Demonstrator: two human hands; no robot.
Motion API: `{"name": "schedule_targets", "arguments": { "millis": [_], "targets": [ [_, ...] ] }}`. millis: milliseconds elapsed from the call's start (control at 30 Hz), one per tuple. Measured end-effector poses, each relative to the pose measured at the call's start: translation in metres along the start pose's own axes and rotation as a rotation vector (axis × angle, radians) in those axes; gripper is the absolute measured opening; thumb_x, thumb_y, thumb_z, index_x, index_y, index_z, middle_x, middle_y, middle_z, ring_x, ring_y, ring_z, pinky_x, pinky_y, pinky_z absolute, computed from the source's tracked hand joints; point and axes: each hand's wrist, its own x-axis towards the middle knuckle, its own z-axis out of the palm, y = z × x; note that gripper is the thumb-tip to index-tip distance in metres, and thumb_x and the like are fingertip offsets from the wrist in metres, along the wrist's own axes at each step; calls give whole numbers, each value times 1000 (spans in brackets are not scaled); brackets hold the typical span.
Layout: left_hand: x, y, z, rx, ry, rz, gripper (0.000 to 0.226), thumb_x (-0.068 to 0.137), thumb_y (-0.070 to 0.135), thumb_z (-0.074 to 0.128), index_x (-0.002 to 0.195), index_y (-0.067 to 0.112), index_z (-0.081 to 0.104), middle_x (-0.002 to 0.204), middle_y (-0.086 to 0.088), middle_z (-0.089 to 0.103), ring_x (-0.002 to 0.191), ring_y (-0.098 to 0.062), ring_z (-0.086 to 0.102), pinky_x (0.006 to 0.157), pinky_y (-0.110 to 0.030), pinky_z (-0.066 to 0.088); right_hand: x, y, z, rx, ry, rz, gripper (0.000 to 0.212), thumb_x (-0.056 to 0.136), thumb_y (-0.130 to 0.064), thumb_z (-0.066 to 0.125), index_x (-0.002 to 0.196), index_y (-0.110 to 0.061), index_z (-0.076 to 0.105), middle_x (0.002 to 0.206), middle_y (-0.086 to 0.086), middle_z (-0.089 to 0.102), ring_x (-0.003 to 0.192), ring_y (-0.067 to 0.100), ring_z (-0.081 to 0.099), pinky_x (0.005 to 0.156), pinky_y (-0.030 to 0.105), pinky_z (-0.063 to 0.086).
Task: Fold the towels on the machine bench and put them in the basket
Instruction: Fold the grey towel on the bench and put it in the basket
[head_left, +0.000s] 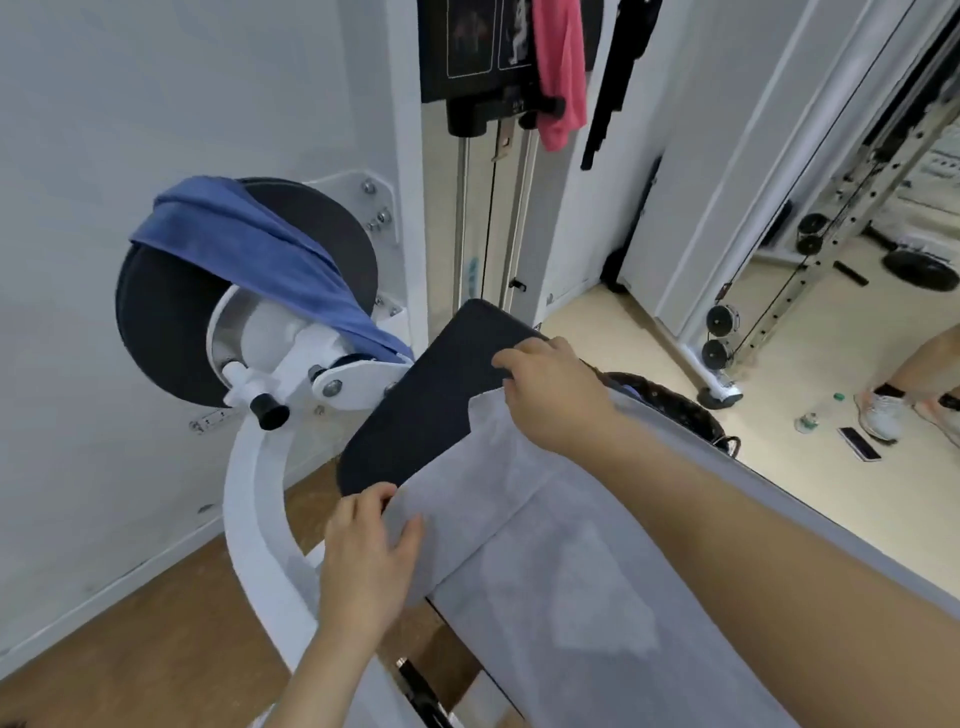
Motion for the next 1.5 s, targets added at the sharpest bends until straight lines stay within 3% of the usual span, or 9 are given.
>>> {"name": "schedule_targets", "arguments": {
  "millis": [133,267,567,700,900,1067,1200,1333,1500],
  "targets": [
    [20,-14,4,33,-102,-93,36,93,42,55,123,25,48,113,3,54,103,-15,53,85,-30,48,32,-3,27,-212,-155,-19,64,86,-10,57,143,-26,31,148,4,27,133,30,23,96,47,38],
    [36,-15,3,18,-117,-89,16,91,38,61,95,28,49,81,13,50,71,-5,52,66,-26,47,45,10,46,-303,51,-90,21,85,-9,54,102,-20,58,113,0,52,108,24,40,72,32,36],
    [80,-27,-21,-457,-40,-150,18,86,21,71,90,30,56,85,3,61,81,-13,59,70,-25,45,102,38,-1,651,77,380,15,89,-10,47,78,-16,54,71,9,62,62,27,59,64,38,52],
    [98,-34,-13,-492,82,-144,24,86,13,70,88,33,57,87,6,61,86,-11,58,72,-23,43,121,41,11,562,111,412,15,85,-15,54,78,-15,68,79,14,70,79,30,67,79,42,57],
    [110,-43,-2,-525,155,-144,17,86,13,70,80,29,67,83,23,65,81,2,59,70,-6,43,138,34,26,364,173,280,16,88,-23,57,80,-14,68,84,5,69,83,24,60,67,31,44],
    [110,-52,3,-502,236,-155,29,92,8,61,88,36,68,97,13,66,95,-8,60,88,-29,46,153,28,37,266,223,196,18,88,-22,58,85,-12,72,86,4,70,83,23,60,67,31,46],
    [108,-52,8,-422,294,-123,29,93,5,58,93,32,69,102,9,61,97,-11,58,86,-12,41,159,25,40,211,232,163,21,90,-27,56,87,-11,70,84,5,68,81,25,60,68,34,49],
    [98,-44,15,-123,415,40,23,87,6,66,107,17,71,109,0,53,105,-21,46,91,-35,43,153,20,40,108,183,85,33,92,-30,51,120,-14,59,110,11,59,102,30,54,74,31,40],
    [62,-8,36,55,53,356,72,74,69,55,139,41,46,150,-7,37,133,-32,35,104,-42,38,95,15,37,-6,172,-173,43,86,-23,58,129,-19,55,133,7,52,118,30,48,86,40,49]
  ]
}}
